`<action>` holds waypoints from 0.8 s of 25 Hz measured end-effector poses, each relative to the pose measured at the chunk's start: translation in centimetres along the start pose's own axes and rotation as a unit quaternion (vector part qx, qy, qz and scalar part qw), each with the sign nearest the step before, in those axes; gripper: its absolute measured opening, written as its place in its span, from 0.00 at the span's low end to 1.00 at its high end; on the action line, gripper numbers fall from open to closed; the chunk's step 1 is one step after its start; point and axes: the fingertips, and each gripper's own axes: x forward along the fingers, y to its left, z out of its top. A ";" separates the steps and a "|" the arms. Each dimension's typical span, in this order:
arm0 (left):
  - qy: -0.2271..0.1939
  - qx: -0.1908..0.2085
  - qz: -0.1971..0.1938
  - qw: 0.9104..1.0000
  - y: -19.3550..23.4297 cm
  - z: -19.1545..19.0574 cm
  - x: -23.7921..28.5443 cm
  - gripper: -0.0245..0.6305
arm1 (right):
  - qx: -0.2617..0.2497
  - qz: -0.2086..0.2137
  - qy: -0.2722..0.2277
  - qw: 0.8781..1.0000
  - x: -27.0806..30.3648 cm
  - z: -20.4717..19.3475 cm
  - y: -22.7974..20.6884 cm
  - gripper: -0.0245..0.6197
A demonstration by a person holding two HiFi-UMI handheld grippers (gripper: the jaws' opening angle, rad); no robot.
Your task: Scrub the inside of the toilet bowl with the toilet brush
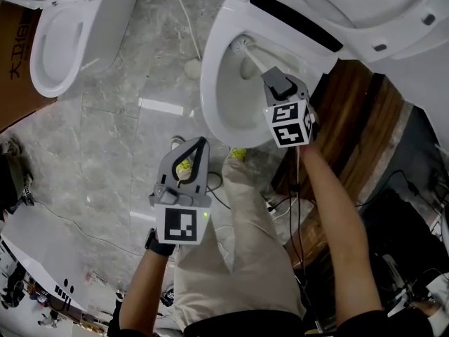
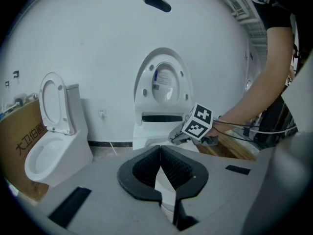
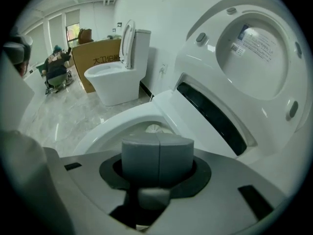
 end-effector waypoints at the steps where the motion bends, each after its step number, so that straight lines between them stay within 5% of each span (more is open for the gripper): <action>1: 0.000 0.001 0.000 1.000 0.0 0.0 -0.1 0.07 | -0.009 -0.007 0.003 1.000 0.0 -0.1 -0.2 0.28; 8: 0.005 0.005 0.000 1.000 -0.4 -0.4 -0.4 0.07 | -0.074 -0.051 0.023 0.996 0.0 -0.6 -1.5 0.28; 20: 0.001 0.017 -0.020 1.000 -2.4 1.4 -0.1 0.07 | -0.037 -0.093 0.080 0.992 -2.2 -3.8 -4.9 0.28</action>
